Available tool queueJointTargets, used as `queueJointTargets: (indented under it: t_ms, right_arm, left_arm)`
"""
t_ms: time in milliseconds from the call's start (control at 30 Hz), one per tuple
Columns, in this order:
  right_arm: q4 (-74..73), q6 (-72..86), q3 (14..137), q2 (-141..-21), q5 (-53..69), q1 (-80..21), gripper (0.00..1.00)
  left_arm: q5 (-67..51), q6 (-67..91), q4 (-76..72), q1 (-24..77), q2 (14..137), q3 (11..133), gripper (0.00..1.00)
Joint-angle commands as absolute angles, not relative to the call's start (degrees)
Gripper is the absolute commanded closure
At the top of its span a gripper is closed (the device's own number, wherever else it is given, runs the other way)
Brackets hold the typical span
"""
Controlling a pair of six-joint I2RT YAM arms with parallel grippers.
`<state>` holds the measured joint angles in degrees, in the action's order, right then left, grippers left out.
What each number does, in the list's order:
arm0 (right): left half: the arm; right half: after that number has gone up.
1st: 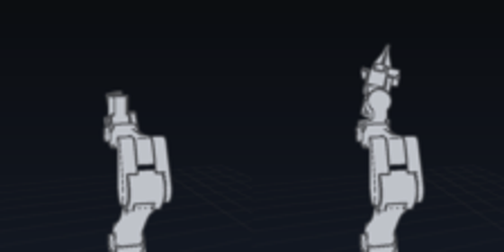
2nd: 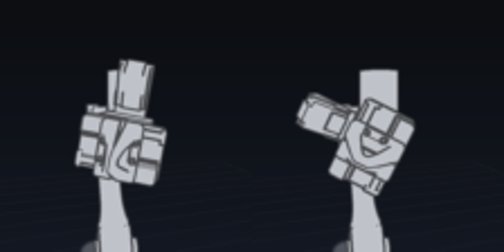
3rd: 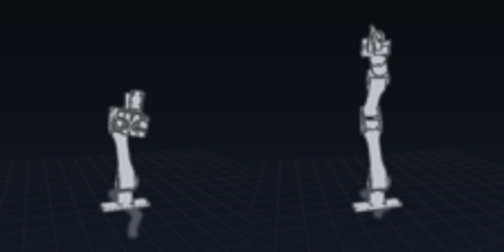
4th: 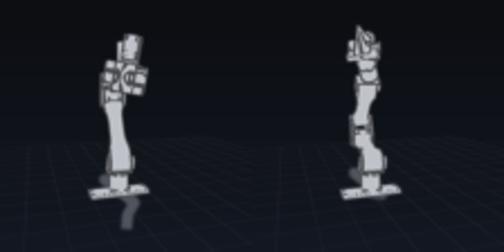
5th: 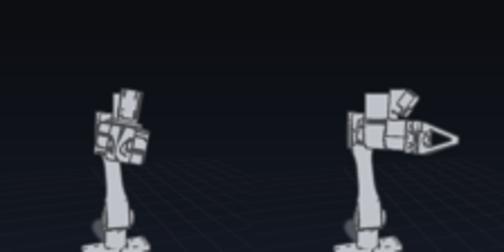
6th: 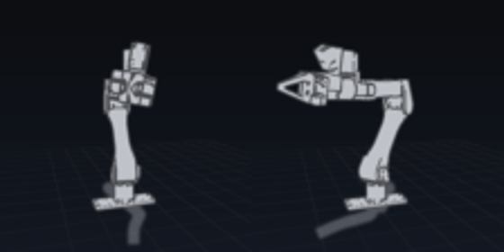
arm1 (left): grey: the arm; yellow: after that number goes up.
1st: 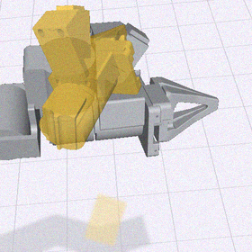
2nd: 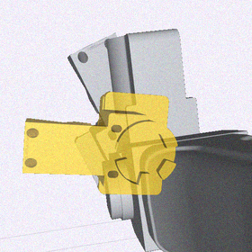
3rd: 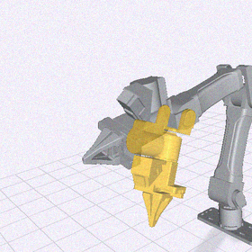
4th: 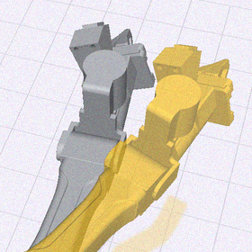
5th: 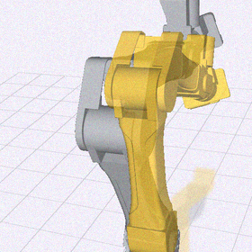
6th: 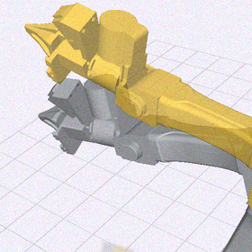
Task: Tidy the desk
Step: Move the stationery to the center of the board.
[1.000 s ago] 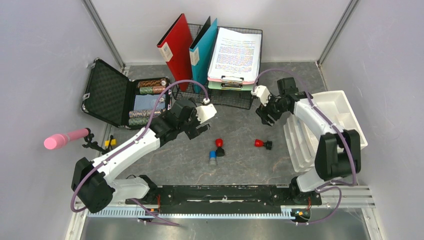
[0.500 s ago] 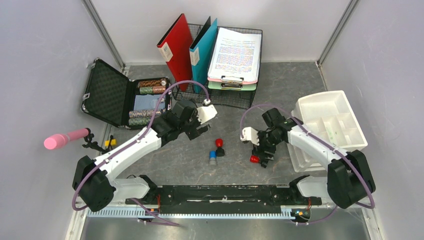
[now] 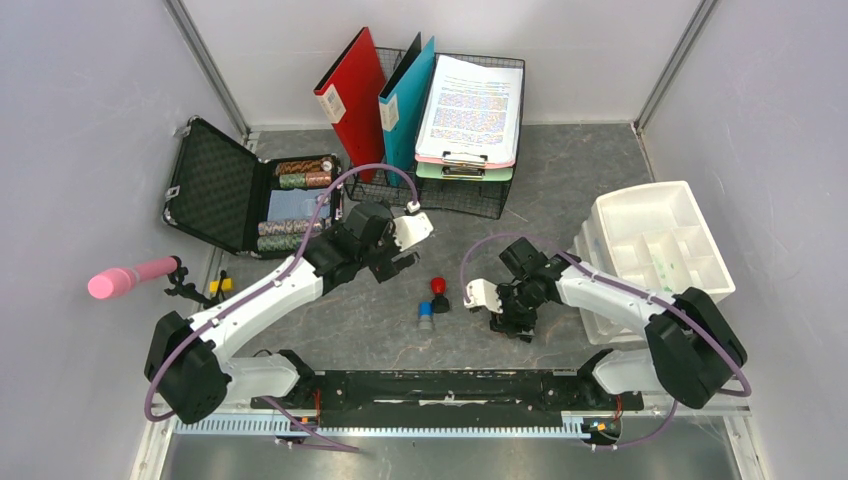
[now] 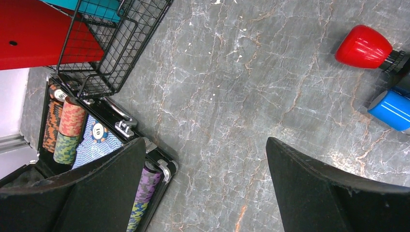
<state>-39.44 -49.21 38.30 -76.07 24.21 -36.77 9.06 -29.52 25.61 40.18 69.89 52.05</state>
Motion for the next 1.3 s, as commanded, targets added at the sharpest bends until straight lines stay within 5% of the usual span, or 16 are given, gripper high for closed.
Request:
queueJointTargets:
  t_ms: [0, 233, 533, 800, 1267]
  right_arm:
    - [-35.4, -47.2, 39.0, -77.4, 23.4, -37.5, 0.41]
    - [-33.9, -45.9, 44.0, -82.1, 24.2, -39.4, 0.67]
    - [-31.7, -43.9, 55.9, -91.4, 23.4, -44.2, 0.76]
    - [-32.6, -43.2, 67.3, -100.6, 20.0, -47.2, 0.65]
    - [-32.0, -40.8, 65.6, -98.4, 15.9, -47.3, 0.36]
  left_arm:
    - [10.4, -30.2, 23.8, 39.4, 67.6, 51.4, 0.0]
    - [7.7, -28.6, 25.0, 35.1, 64.2, 51.3, 0.0]
    - [6.5, -27.0, 26.8, 29.0, 59.7, 52.2, 0.0]
    - [7.5, -26.4, 28.7, 26.7, 57.5, 53.0, 0.0]
    - [4.2, -26.4, 27.6, 26.5, 56.6, 52.1, 0.0]
